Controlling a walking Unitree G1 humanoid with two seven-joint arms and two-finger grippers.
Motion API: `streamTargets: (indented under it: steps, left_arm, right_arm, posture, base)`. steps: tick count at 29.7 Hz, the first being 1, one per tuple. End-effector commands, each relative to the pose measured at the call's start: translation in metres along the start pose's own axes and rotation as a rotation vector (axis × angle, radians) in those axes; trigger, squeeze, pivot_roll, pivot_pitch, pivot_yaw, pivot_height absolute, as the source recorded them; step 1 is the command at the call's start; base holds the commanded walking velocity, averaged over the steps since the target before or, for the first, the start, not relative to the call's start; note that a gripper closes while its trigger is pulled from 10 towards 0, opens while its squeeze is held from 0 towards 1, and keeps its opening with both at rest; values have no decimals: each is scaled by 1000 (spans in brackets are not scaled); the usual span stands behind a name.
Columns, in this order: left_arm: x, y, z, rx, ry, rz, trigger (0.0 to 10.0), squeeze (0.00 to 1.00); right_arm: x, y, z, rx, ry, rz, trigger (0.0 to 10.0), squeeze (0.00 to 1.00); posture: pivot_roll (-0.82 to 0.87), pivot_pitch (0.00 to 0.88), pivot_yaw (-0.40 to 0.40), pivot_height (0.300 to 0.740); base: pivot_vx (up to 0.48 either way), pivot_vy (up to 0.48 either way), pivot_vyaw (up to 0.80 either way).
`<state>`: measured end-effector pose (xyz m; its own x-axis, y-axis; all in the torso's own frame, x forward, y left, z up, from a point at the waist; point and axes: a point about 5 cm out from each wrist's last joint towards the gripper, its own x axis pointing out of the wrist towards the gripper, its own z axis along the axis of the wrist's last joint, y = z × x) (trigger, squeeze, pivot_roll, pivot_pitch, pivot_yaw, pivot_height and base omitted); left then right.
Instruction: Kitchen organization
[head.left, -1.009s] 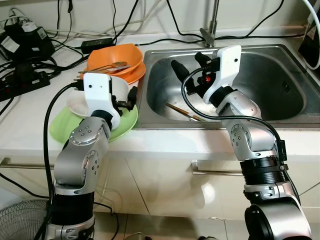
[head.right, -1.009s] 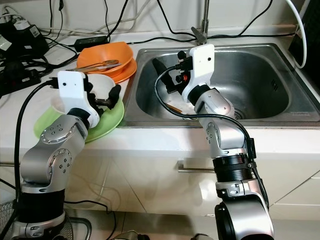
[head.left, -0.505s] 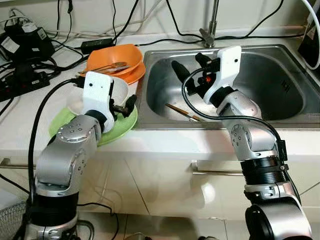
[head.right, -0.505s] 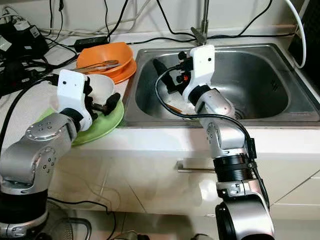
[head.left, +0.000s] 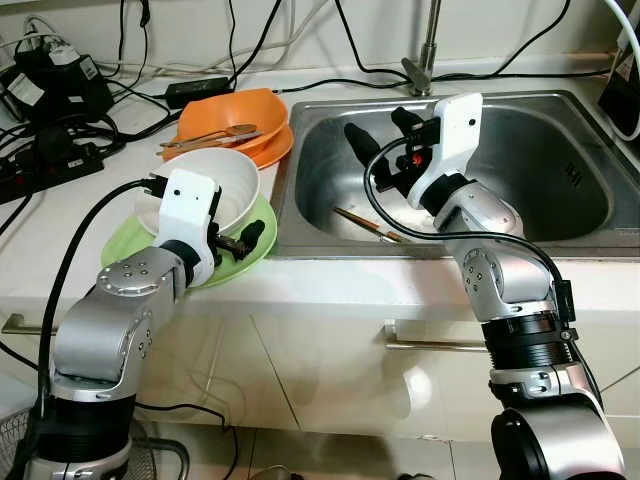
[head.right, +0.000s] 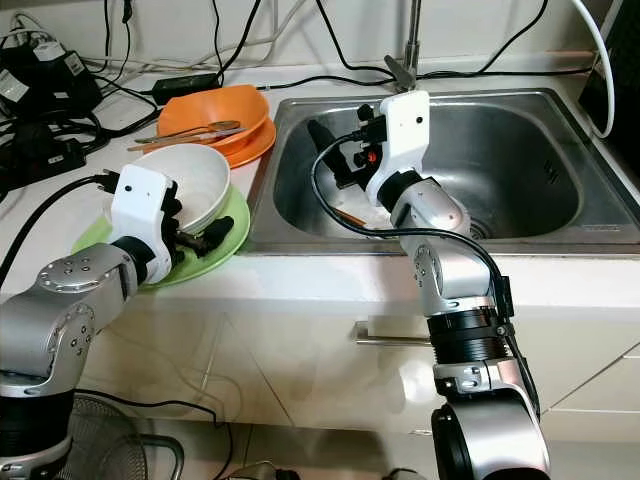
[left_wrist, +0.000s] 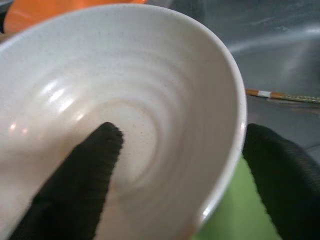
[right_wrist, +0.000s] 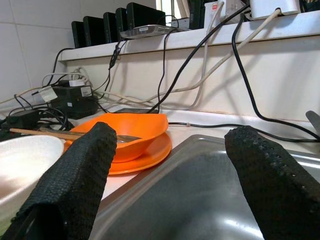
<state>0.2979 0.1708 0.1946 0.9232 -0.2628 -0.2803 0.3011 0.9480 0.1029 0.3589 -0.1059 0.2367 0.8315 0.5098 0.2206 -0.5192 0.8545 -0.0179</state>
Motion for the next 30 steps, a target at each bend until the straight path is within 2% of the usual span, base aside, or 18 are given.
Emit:
streamTargets:
  steps: [1,2,16,20,30]
  left_arm:
    - [1,2,-4,4,25,-14,941,0]
    - [1,4,-5,14,27,-28,0,0]
    - [4,20,-5,69,35,-11,0,0]
    - [5,21,-8,135,37,-9,0,0]
    - [7,17,-21,167,41,-15,0,0]
  right_arm:
    - [2,3,2,-3,-7,16,10000,0]
    - [1,3,2,-3,-6,16,10000,0]
    - [2,1,2,-2,-5,10,10000,0]
    - [2,1,2,0,-6,8,10000,0]
    - [2,1,1,6,-2,7,10000,0]
  posture:
    - [0,41,121,740]
    - [-1,41,121,740]
    - [-3,41,122,740]
    - [-3,42,121,740]
    - [-6,43,118,740]
  base:
    - [0,0,0]
    - [0,0,0]
    - [0,0,0]
    - [0,0,0]
    - [0,0,0]
